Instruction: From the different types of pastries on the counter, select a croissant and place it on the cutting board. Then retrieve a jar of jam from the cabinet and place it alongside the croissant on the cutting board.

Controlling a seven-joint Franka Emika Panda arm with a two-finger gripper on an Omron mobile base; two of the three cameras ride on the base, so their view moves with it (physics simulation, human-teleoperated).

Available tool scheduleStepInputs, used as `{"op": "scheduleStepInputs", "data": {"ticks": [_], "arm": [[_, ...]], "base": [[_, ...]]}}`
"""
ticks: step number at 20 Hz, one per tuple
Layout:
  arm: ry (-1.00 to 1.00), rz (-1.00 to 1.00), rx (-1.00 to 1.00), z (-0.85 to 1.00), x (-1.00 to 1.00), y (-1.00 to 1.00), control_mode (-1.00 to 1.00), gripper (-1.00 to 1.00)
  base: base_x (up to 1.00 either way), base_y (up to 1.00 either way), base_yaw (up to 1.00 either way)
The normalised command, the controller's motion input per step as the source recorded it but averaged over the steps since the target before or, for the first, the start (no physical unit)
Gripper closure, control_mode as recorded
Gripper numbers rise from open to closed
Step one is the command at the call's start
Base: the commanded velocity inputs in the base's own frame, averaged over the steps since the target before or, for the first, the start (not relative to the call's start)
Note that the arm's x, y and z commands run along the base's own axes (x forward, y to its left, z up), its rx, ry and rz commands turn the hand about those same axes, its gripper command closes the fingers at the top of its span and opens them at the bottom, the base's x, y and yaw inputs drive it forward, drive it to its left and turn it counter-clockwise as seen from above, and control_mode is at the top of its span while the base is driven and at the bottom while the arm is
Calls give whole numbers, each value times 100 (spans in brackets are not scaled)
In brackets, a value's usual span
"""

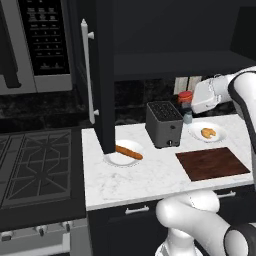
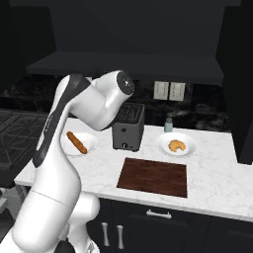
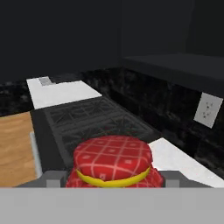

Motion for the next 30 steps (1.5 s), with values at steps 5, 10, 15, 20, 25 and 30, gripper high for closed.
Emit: {"op": "scheduleStepInputs", "data": {"ticks": [5,10,15,20,25,30], "arm": [[-13,34,-24,-88,2,-5,-100,100],[-3,16,-9,-62,51,-24,-100,100],[5,18,-1,-59,88,-32,-100,100],[9,17,0,-46,34,-20,-100,100],[3,11,0,-34,3,-45,-100,100],[0,-7,-1,-50,10,-38,-100,100]], "base": [[0,0,0],[0,0,0],[0,0,0],[0,0,0],[0,0,0],[0,0,0]]}}
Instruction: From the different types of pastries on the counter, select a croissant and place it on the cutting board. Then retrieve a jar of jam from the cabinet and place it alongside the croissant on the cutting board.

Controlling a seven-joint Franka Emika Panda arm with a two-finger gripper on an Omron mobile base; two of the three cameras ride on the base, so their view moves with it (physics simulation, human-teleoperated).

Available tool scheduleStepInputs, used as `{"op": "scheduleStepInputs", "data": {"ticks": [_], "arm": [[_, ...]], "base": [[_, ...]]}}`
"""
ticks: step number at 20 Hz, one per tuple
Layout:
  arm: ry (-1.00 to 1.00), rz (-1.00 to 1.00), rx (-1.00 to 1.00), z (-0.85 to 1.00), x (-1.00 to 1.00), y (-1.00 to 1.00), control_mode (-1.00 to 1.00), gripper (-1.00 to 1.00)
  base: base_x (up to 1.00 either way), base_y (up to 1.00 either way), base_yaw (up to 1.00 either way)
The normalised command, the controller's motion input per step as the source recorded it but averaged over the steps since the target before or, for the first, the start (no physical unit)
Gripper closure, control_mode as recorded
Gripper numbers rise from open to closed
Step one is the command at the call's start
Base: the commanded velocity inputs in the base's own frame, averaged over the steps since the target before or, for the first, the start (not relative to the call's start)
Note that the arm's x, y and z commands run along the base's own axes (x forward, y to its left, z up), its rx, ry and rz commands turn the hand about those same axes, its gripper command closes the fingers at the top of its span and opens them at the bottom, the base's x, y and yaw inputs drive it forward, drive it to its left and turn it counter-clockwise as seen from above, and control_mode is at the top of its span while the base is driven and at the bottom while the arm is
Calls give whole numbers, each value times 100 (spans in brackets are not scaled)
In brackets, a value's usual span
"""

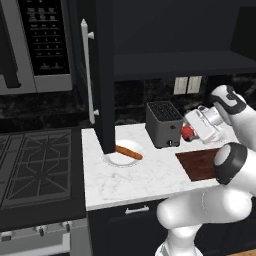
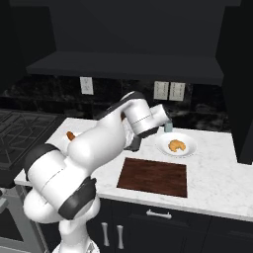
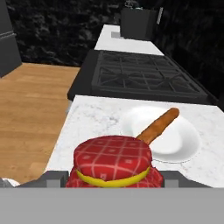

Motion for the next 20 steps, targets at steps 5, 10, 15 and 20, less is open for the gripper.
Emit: {"op": "scheduleStepInputs", "data": {"ticks": [5,10,15,20], "arm": [[0,-6,0,-47,1,-17,-100,100],[0,0,0,-10,-17,-32,-100,100],[0,0,0,-32,-30,-20,-100,100],[-1,-14,0,-60,5,0,-100,100]], "base": [[0,0,0],[0,0,0],[0,0,0],[0,0,0]]}}
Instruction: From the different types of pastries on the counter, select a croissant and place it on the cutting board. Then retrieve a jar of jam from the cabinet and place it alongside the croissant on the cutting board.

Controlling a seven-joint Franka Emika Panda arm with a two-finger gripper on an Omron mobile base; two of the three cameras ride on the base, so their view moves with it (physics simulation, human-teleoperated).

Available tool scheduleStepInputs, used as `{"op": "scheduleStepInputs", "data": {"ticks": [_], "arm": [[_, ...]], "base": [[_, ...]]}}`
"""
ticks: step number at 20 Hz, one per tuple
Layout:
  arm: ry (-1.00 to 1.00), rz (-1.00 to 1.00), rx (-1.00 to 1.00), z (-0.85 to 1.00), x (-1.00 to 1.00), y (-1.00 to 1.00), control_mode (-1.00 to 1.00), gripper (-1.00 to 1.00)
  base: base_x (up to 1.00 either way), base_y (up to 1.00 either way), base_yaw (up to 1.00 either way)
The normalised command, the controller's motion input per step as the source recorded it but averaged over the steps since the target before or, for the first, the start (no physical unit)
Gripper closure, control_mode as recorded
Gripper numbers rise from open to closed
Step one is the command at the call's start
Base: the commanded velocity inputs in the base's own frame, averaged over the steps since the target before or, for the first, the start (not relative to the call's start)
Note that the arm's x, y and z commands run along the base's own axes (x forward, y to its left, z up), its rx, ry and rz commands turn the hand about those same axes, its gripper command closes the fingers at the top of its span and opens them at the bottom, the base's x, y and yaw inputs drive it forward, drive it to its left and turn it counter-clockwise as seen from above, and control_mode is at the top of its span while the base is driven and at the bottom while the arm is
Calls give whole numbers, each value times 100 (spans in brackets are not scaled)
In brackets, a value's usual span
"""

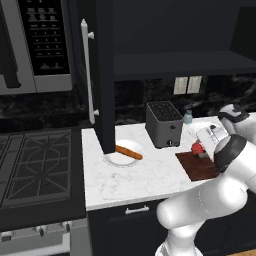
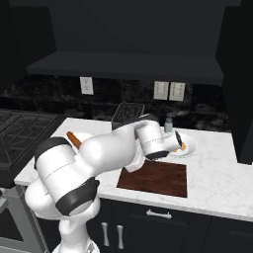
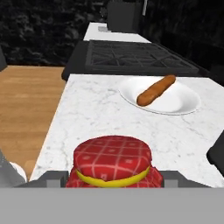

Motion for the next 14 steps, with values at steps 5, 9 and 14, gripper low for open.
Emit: {"op": "scheduleStepInputs", "data": {"ticks": [5,9,14], "arm": [[0,-6,0,-44,30,0,-100,100],[0,1,0,-45,60,-1,-100,100],[0,16,0,-40,20,-24,-100,100]], "base": [[0,0,0],[0,0,0],[0,0,0]]}}
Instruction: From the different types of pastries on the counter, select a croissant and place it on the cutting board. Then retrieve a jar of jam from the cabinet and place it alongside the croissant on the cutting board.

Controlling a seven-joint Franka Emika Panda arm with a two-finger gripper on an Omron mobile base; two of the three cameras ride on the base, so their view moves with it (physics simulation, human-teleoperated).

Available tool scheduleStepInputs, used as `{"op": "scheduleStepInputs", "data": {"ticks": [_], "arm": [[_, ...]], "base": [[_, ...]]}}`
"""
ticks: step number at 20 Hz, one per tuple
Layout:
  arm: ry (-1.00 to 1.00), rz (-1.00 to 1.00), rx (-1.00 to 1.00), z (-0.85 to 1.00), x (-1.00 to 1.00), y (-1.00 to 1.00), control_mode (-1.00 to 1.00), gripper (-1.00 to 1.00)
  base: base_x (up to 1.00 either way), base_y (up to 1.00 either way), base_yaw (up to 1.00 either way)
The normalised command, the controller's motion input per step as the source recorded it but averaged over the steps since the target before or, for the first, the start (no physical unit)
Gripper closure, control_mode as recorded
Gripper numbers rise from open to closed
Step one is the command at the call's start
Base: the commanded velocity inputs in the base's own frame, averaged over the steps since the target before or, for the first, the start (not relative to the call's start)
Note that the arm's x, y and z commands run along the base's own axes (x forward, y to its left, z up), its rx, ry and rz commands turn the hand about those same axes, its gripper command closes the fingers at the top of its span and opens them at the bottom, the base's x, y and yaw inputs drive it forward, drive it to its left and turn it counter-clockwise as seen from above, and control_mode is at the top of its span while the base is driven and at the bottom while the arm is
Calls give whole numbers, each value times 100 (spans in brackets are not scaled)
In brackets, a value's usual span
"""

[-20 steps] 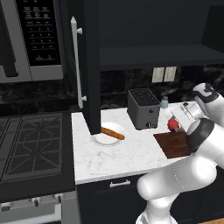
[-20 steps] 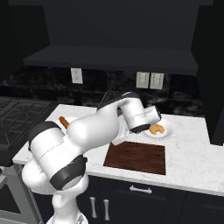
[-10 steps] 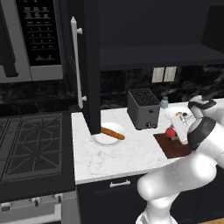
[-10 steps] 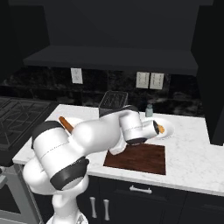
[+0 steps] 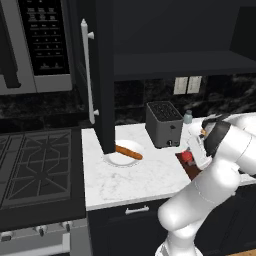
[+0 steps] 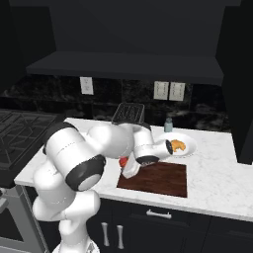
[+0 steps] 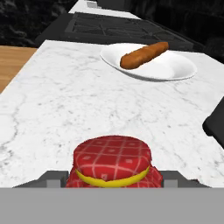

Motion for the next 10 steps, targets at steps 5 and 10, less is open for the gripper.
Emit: {"op": "scheduleStepInputs", "data": {"ticks": [5,10], "arm": [[0,22,1,-30,18,-52,-100,100],[0,8,1,-23,17,-36,-100,100]], "base": [[0,0,0],[0,0,0]]}}
